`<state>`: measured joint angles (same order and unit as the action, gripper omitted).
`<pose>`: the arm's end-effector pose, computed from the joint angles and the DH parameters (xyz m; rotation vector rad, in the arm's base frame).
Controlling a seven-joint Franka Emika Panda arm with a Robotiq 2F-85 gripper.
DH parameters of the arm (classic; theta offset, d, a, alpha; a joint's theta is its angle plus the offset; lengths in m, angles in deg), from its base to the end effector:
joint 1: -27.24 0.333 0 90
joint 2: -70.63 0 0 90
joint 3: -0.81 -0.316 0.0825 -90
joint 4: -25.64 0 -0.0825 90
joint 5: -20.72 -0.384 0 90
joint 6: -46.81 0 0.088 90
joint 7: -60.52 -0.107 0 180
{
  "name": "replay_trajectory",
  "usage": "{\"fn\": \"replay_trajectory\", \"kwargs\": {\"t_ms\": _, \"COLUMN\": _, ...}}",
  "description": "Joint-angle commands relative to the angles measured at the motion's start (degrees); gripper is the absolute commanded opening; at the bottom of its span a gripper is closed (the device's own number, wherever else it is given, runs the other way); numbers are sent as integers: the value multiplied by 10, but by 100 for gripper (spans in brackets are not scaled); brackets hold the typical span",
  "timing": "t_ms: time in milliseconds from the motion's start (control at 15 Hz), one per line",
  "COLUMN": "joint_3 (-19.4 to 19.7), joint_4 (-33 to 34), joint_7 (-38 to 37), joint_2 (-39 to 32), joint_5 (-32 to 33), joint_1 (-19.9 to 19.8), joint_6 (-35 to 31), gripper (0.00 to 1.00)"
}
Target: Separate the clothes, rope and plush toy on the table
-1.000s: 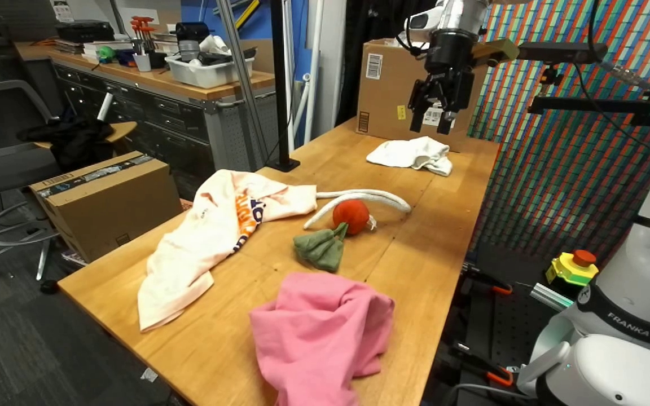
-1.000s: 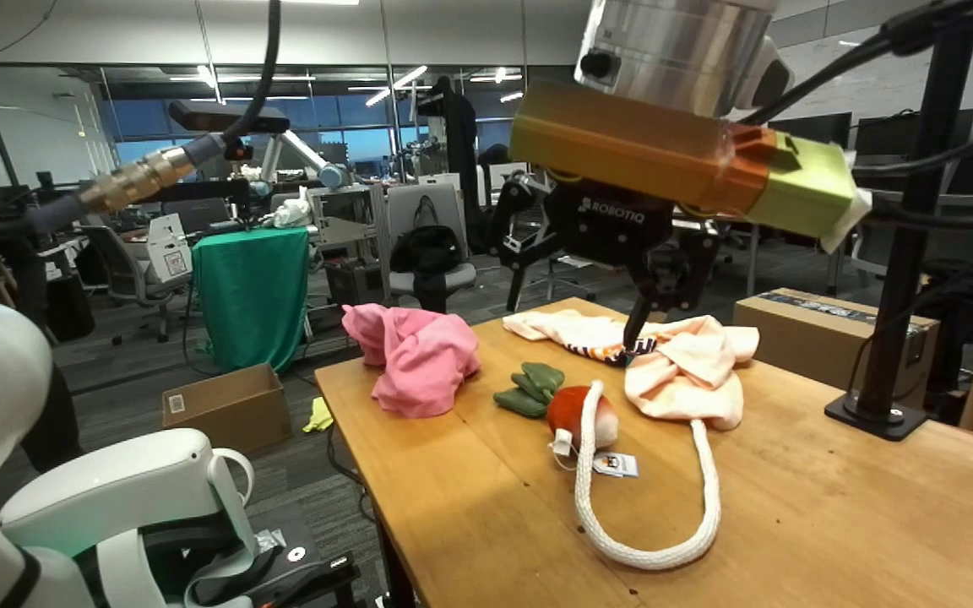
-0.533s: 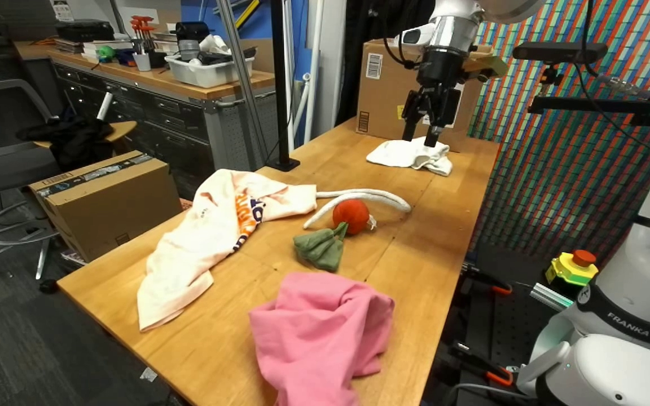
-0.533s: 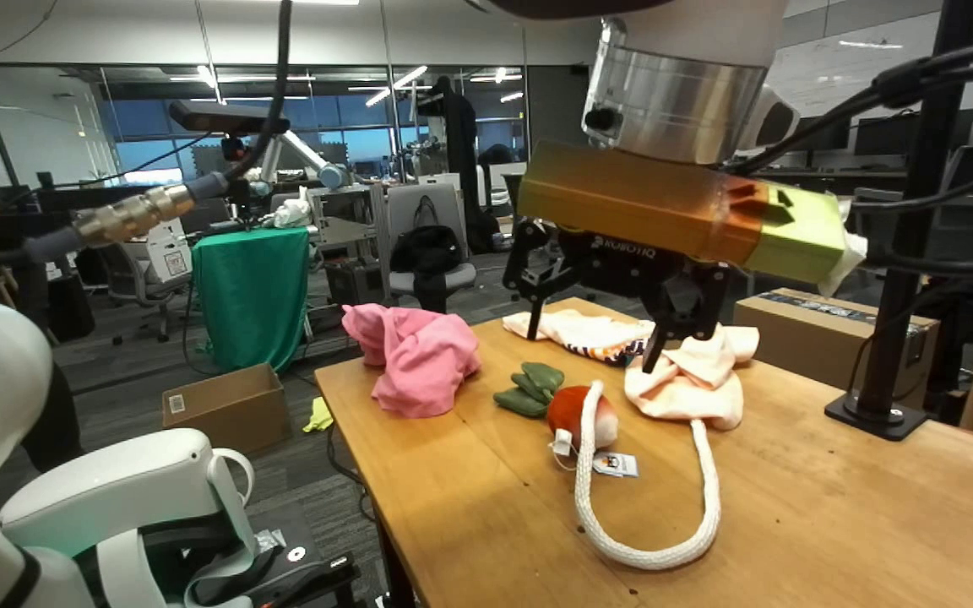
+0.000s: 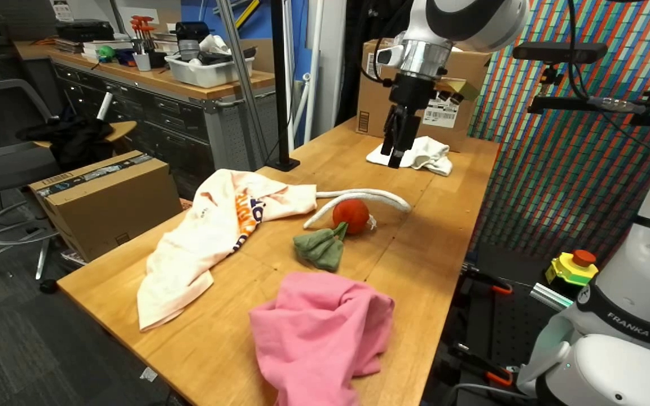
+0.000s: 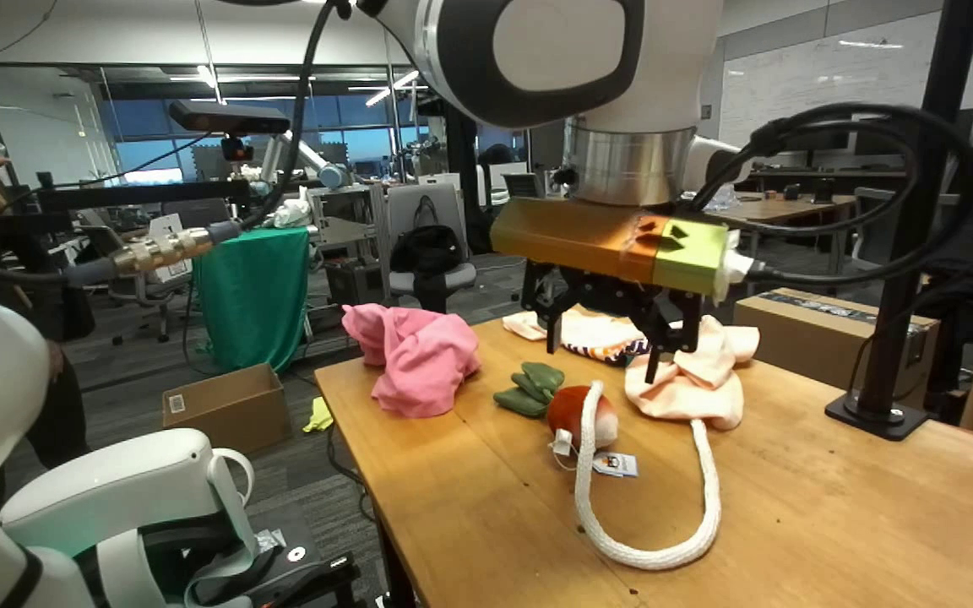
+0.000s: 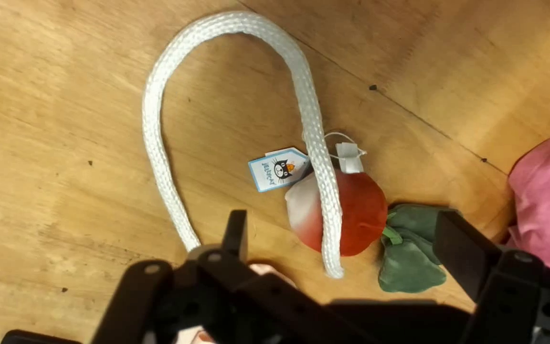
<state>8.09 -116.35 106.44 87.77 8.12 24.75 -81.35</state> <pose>0.4372 -0.0689 0.4056 -2.8753 -0.7401 -0.2177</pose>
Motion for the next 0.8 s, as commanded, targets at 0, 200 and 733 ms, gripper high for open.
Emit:
{"fn": "replay_trajectory", "kwargs": {"t_ms": 0, "joint_3": -29, "joint_4": -3, "joint_7": -105, "joint_2": -21, "joint_5": 37, "joint_1": 12, "joint_6": -30, "gripper": 100}}
{"fn": "replay_trajectory", "kwargs": {"t_ms": 200, "joint_3": -48, "joint_4": -3, "joint_7": -179, "joint_2": -43, "joint_5": 60, "joint_1": 24, "joint_6": -29, "gripper": 100}}
{"fn": "replay_trajectory", "kwargs": {"t_ms": 733, "joint_3": -87, "joint_4": 25, "joint_7": -282, "joint_2": -108, "joint_5": 52, "joint_1": 65, "joint_6": -13, "gripper": 100}}
